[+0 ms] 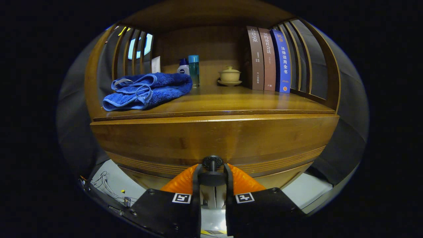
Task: Pull open the drawer, take out the items inside it, and place them on the countertop above the cabinet.
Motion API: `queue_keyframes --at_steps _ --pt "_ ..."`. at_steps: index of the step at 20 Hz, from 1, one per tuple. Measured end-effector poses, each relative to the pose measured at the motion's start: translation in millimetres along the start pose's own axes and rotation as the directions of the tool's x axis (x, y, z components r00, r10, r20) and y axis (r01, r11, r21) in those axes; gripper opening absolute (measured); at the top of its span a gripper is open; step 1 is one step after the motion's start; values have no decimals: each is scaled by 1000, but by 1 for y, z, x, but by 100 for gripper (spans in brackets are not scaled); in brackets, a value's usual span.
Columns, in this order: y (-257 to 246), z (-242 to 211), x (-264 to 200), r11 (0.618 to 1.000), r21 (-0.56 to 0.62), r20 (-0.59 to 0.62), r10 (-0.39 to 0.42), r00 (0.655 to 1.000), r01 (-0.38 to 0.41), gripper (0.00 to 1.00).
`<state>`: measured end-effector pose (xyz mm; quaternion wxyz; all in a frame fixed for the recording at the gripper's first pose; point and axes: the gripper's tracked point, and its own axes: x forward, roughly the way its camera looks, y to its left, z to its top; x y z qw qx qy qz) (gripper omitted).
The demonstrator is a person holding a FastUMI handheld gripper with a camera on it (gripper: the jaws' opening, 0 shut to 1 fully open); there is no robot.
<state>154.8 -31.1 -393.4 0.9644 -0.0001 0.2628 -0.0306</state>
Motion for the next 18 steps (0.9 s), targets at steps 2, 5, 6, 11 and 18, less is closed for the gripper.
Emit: queue_keyframes --at_steps 2,5,6,11,18 --pt "0 -4 -8 1000 -3 0 -2 1000 2 34" --pt "1 -10 -24 1000 -5 -5 -3 1000 3 34" --pt "1 -13 -29 1000 -6 -8 -4 1000 4 34" --pt "-1 -27 -60 1000 -3 -18 -3 1000 3 34" --pt "0 -49 -105 1000 18 -63 5 998 -4 34"
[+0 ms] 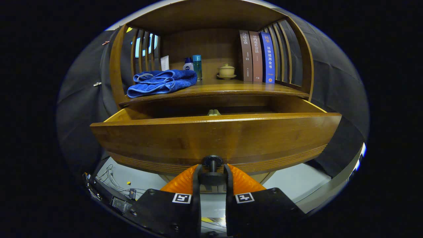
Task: Pull open the drawer, take out the items inside it, and place them on the countertop above the cabinet.
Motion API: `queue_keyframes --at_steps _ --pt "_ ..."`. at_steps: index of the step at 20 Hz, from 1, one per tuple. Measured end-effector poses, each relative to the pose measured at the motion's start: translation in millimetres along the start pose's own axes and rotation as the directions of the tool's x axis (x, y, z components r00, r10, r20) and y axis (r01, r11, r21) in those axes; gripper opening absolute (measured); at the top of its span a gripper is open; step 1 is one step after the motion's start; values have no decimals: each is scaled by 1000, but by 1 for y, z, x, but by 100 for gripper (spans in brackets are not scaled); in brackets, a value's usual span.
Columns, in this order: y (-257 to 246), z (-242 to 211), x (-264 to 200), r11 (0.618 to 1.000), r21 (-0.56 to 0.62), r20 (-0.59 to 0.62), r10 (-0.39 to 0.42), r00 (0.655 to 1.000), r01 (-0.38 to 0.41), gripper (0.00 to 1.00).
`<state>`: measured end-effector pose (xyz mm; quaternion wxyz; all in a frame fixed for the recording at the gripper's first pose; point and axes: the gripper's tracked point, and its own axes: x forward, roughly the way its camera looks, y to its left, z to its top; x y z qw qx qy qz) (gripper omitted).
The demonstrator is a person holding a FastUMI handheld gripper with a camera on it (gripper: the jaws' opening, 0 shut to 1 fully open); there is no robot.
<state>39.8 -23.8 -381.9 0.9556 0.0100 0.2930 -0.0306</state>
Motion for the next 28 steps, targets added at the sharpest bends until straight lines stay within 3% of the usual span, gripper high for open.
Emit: queue_keyframes --at_steps 7,10,12,16,20,23,28 --pt "-2 -36 -46 1000 16 -66 -8 998 9 34" --pt "-3 -39 -54 1000 6 -40 -8 999 8 33" --pt "2 -37 -56 1000 9 -38 -4 999 4 44" --pt "0 -14 -81 1000 11 16 -16 1000 16 99" --pt "4 54 -102 1000 3 103 8 995 -8 99" --pt "10 107 -80 999 19 115 47 992 -49 99" --pt "14 121 -4 998 38 -51 59 997 -58 99"
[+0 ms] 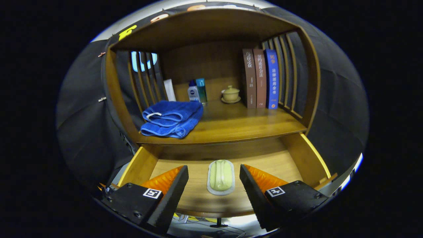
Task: Pull open the drawer, take out the items inside it, and place them on the countertop above the cabinet.
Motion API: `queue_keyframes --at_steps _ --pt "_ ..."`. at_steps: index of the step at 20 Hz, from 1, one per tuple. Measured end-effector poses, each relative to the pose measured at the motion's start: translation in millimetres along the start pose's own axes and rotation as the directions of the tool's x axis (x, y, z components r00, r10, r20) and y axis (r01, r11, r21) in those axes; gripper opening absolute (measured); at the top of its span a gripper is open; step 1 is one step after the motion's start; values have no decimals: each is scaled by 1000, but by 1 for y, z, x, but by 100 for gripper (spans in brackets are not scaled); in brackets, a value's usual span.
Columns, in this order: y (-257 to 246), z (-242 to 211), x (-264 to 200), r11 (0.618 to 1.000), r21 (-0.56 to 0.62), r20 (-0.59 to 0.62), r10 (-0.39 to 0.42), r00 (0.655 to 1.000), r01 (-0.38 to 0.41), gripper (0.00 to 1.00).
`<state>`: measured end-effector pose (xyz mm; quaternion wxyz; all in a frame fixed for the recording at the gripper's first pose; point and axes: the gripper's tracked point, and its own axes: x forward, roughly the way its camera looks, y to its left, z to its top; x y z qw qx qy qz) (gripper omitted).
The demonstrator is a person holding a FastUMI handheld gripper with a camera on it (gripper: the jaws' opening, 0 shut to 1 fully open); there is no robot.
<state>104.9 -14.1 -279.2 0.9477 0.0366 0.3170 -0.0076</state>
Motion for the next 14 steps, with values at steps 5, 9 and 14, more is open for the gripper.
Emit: queue_keyframes --at_steps 5,9,14 --pt "-9 -29 62 999 -9 -230 -33 973 32 98" --pt "-15 -53 90 998 -12 -371 -57 927 56 93" --pt "-24 -75 102 996 -42 -446 -94 890 83 55"
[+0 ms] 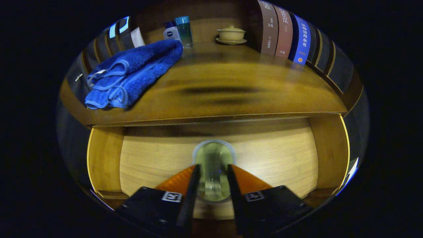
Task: Pull open the drawer, take out the items inside it, and place them on the countertop above the cabinet.
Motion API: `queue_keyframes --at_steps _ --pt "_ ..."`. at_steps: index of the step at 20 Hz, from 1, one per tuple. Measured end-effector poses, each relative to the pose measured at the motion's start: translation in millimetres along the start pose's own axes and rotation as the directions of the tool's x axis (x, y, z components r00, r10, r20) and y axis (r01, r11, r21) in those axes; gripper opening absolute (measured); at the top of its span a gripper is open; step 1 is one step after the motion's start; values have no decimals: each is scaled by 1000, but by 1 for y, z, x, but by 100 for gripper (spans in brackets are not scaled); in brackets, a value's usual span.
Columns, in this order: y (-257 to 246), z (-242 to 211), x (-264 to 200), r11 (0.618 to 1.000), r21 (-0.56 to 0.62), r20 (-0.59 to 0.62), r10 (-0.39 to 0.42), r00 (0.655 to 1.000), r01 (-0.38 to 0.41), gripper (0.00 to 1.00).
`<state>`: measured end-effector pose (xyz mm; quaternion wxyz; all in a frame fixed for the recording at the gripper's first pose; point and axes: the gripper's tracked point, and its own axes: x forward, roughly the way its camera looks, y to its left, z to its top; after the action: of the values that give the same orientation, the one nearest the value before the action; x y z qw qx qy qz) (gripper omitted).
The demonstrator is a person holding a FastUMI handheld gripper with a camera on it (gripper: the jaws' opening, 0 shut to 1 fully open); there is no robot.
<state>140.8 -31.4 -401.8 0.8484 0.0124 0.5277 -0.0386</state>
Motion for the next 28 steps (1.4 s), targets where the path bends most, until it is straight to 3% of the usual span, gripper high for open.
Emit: queue_keyframes --at_steps 2,5,11,18,23,28 --pt "1 1 0 1000 -25 11 0 1000 1 32" --pt "-1 2 -4 1000 -24 26 5 1000 -4 16" --pt "1 8 -51 999 -31 150 36 988 -31 16" --pt "4 52 -128 997 -21 341 78 937 -75 16" --pt "10 116 -127 994 3 381 98 919 -107 16" --pt "9 173 -98 995 28 359 83 930 -99 16"
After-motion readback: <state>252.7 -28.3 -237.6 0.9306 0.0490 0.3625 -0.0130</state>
